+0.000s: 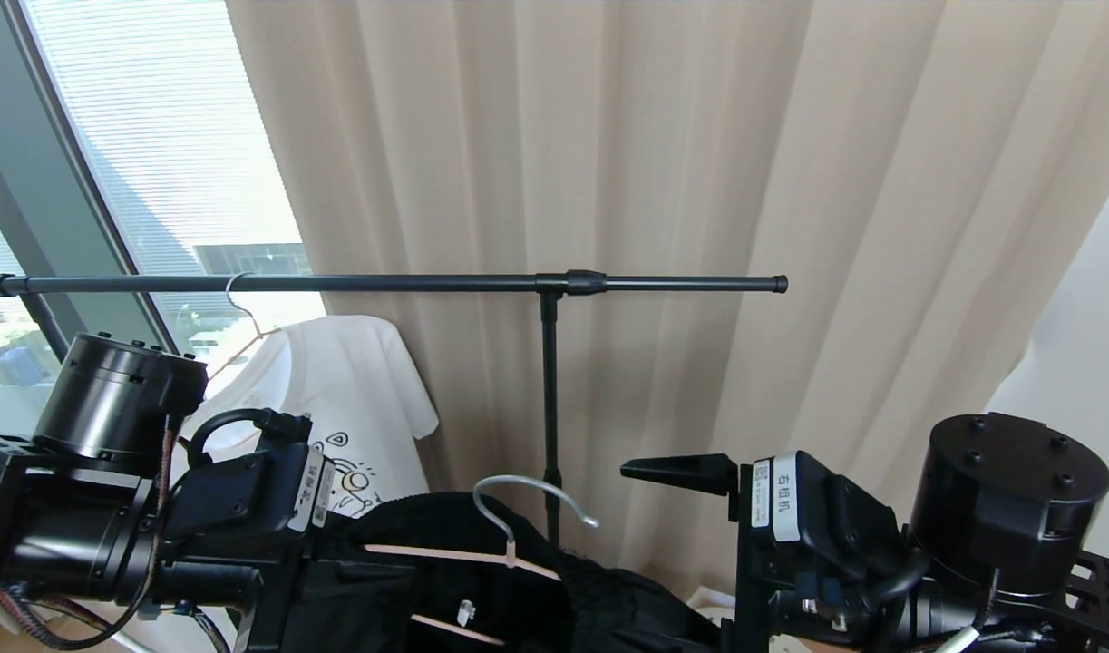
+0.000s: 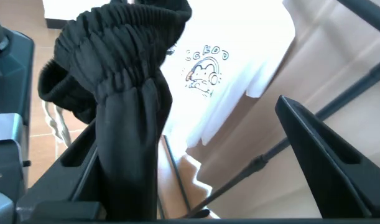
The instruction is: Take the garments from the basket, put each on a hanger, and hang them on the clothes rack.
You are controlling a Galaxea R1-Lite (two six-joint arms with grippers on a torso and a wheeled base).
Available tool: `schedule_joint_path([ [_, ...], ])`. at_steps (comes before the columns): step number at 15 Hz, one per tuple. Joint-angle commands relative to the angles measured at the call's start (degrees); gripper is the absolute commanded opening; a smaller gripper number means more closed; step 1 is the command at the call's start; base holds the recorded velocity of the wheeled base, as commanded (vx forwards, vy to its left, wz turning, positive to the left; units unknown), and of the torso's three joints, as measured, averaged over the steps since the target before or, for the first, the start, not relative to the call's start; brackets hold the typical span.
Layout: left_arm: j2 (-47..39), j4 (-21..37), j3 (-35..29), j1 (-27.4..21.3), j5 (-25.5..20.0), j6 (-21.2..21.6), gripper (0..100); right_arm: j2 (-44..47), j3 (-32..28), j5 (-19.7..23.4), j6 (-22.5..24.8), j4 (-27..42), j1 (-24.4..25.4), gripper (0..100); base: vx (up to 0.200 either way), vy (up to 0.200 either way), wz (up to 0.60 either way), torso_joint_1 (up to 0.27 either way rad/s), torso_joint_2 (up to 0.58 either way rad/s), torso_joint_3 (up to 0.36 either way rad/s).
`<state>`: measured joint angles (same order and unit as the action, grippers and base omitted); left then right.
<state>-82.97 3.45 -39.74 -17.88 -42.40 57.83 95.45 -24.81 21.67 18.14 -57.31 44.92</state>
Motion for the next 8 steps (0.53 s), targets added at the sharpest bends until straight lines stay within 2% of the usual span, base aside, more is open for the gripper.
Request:
schedule_joint_path([
  [1,1.2,0.0,0.5,1.7,0.0,0.0,0,-0.3,0.0,0.2,1.0,0.0,-1.8,100,0.000,0.000,0.00,0.000,0.00,0.000],
  [5,2.7,0.0,1.6,4.4,0.0,-0.7,0,-0.4,0.5,0.3,1.9,0.0,-2.5,100,0.000,0.000,0.00,0.000,0.00,0.000],
  [8,4.5,-0.2,1.5,4.5,0.2,-4.1,0,0.3,1.7,0.4,5.6,0.0,-2.5,100,0.000,0.000,0.00,0.000,0.00,0.000],
])
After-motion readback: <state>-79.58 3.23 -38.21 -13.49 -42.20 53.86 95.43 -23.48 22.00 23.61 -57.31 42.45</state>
